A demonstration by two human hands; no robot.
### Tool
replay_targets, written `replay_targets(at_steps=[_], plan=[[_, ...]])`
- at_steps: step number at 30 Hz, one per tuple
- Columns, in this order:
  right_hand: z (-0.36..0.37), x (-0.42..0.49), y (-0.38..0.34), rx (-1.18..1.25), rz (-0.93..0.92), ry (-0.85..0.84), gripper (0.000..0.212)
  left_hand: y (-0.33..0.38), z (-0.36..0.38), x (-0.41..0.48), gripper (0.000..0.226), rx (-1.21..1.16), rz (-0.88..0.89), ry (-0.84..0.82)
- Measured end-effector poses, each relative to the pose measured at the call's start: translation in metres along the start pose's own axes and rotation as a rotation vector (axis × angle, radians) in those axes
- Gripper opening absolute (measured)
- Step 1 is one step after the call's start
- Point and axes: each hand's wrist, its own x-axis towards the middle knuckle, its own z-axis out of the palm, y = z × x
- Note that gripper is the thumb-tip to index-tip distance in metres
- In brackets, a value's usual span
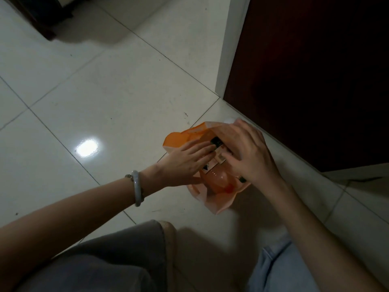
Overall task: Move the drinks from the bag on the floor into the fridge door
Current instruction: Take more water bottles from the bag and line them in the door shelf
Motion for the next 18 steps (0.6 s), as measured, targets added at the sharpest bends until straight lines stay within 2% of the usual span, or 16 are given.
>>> replay_targets(at_steps=[4,8,10,12,15,18], plan=[[-0.006,0.001,0.006,-0.083,-0.035,0.026,0.070,0.003,0.010,0.021,0.077,0.011,0.030,-0.065],[-0.003,-0.002,0.014,-0.137,-0.061,-0.040,0.069,0.007,0.026,0.051,0.064,-0.007,-0.017,-0.156],[-0.004,-0.003,0.017,-0.138,-0.067,-0.049,0.069,0.011,0.034,0.063,0.059,0.072,0.022,-0.202],[-0.005,-0.004,0.018,-0.138,-0.077,-0.016,0.066,0.016,0.045,0.072,0.065,0.158,0.087,-0.307],[-0.008,-0.006,0.018,-0.157,-0.086,0.052,0.061,0.026,0.062,0.078,0.086,0.145,0.127,-0.359],[-0.009,-0.009,0.018,-0.154,-0.082,0.012,0.067,0.031,0.074,0.080,0.080,0.228,0.167,-0.368]])
